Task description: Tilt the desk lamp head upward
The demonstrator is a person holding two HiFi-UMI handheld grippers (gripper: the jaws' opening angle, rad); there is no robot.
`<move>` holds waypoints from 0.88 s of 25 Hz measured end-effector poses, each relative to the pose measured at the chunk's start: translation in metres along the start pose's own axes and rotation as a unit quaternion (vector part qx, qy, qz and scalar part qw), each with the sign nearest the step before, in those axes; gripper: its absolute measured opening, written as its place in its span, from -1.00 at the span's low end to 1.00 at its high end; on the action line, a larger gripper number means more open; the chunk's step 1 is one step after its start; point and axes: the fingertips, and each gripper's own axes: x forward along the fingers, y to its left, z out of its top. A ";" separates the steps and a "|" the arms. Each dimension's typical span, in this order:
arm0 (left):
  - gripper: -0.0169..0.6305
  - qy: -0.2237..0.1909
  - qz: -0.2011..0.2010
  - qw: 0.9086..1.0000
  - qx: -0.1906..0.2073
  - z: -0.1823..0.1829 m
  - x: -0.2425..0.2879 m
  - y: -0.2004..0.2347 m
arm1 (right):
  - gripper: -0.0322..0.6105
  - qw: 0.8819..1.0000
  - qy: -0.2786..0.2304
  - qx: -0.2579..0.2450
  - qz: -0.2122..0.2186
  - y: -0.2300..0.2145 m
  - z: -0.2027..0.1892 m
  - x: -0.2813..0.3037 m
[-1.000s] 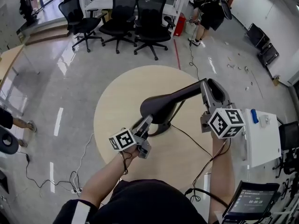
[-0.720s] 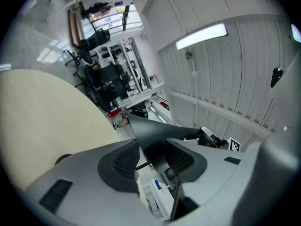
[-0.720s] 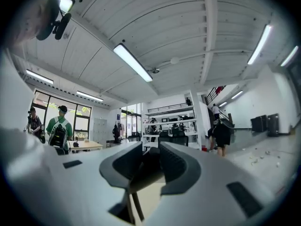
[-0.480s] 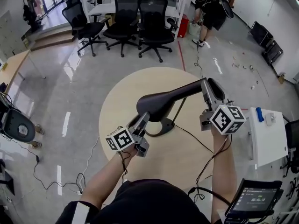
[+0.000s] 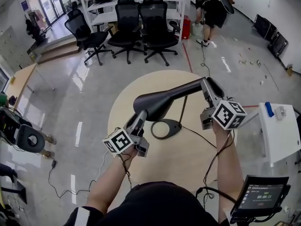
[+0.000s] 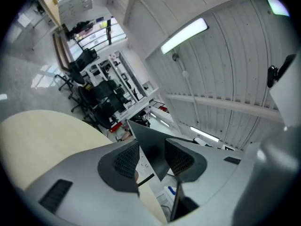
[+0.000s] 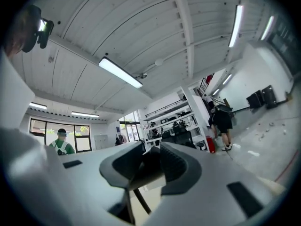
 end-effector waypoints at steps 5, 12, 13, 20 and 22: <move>-0.40 0.007 0.022 0.996 0.082 0.018 -0.003 -0.011 | -0.56 1.000 -0.011 0.026 -0.004 -0.005 -0.006 -0.002; -0.40 -0.014 0.025 0.990 0.139 0.048 -0.006 -0.030 | -0.56 0.994 -0.027 0.106 0.019 -0.013 -0.015 0.000; -0.40 -0.018 0.024 0.989 0.145 0.052 -0.006 -0.033 | -0.56 0.993 -0.029 0.114 0.020 -0.013 -0.016 0.000; -0.40 -0.039 0.013 0.981 0.189 0.082 -0.003 -0.058 | -0.56 0.985 -0.042 0.167 0.021 -0.017 -0.022 0.000; -0.40 -0.044 0.009 0.980 0.194 0.086 -0.002 -0.064 | -0.56 0.980 -0.047 0.191 0.023 -0.019 -0.025 -0.001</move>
